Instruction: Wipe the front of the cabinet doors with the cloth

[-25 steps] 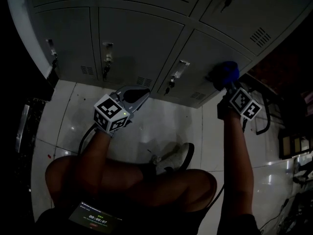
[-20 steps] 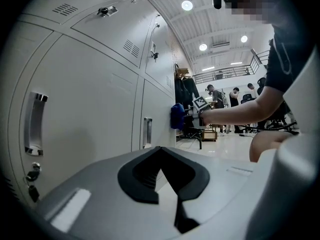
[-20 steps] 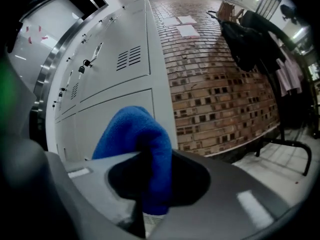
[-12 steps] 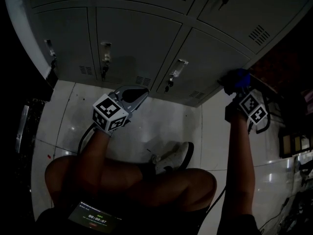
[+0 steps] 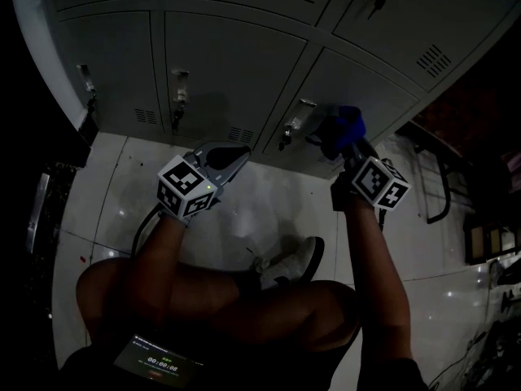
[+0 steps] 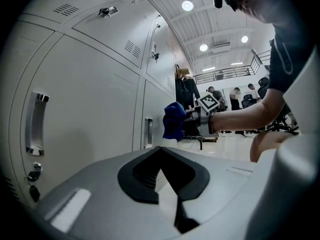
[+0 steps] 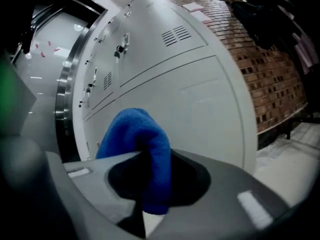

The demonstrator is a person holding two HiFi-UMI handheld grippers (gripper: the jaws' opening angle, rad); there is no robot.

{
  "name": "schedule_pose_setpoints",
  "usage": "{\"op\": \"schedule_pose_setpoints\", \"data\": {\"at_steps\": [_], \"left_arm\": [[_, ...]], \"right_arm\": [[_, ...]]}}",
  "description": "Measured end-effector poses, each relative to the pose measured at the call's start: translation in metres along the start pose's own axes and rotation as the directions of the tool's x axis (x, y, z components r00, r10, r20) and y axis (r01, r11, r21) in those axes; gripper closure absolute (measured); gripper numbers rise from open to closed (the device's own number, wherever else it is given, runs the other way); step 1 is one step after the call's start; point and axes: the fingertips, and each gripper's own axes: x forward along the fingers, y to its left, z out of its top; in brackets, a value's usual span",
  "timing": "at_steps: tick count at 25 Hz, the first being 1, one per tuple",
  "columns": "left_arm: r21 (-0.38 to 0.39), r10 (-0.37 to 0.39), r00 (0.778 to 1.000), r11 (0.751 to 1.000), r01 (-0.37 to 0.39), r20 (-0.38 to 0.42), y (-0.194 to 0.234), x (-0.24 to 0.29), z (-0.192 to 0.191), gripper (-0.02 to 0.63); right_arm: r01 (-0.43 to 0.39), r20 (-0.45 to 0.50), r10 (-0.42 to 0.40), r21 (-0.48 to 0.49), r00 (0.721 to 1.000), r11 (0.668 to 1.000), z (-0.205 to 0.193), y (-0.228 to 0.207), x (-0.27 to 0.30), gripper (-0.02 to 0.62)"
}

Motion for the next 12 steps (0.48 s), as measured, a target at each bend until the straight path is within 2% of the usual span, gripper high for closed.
{"op": "schedule_pose_setpoints", "data": {"at_steps": [5, 12], "left_arm": [[-0.007, 0.004, 1.000, 1.000, -0.004, 0.012, 0.002, -0.001, 0.003, 0.600], [-0.013, 0.006, 1.000, 1.000, -0.006, 0.029, 0.002, -0.002, 0.006, 0.600]], "right_arm": [[-0.073, -0.067, 0.070, -0.041, 0.995, 0.997, -0.030, 0.052, 0.042, 0.523], [-0.063, -0.097, 0.055, -0.077, 0.994, 0.995, -0.044, 0.067, 0.075, 0.523]]}}
